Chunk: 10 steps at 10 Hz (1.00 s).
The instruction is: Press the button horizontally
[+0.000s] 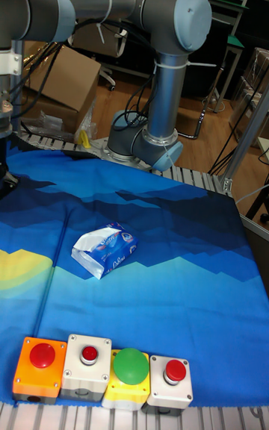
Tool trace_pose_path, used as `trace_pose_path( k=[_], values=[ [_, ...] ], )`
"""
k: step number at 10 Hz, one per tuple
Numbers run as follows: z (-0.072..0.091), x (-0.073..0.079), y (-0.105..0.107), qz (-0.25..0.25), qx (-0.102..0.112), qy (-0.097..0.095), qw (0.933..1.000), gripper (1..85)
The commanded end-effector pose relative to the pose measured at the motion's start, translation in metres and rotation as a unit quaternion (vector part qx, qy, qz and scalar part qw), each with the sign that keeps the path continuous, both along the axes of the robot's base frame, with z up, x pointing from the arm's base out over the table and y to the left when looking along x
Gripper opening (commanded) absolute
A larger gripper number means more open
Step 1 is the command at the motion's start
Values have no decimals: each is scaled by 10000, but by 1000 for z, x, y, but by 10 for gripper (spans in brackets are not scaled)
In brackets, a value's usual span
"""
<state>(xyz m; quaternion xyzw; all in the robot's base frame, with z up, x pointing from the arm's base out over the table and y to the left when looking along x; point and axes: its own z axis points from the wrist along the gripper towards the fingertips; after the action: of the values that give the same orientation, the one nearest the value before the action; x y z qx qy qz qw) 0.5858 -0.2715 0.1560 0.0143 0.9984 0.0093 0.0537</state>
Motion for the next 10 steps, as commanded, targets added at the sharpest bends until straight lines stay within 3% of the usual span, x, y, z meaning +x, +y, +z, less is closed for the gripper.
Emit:
trace_pose_path(
  k=[1,2,3,4,5,6,8,10],
  values=[
    [1,-7,8,836,99,95,9964,10],
    [2,-4,17,1061,230,10,9941,10],
    [3,8,20,1168,251,-230,9926,10],
    [5,14,28,1169,409,-373,9916,10],
    [7,11,41,1047,678,-323,9917,10],
    [6,0,46,932,801,-106,9924,10],
    [12,-12,70,607,775,0,9951,10],
    [16,-15,107,309,550,-80,9980,10]
  ],
)
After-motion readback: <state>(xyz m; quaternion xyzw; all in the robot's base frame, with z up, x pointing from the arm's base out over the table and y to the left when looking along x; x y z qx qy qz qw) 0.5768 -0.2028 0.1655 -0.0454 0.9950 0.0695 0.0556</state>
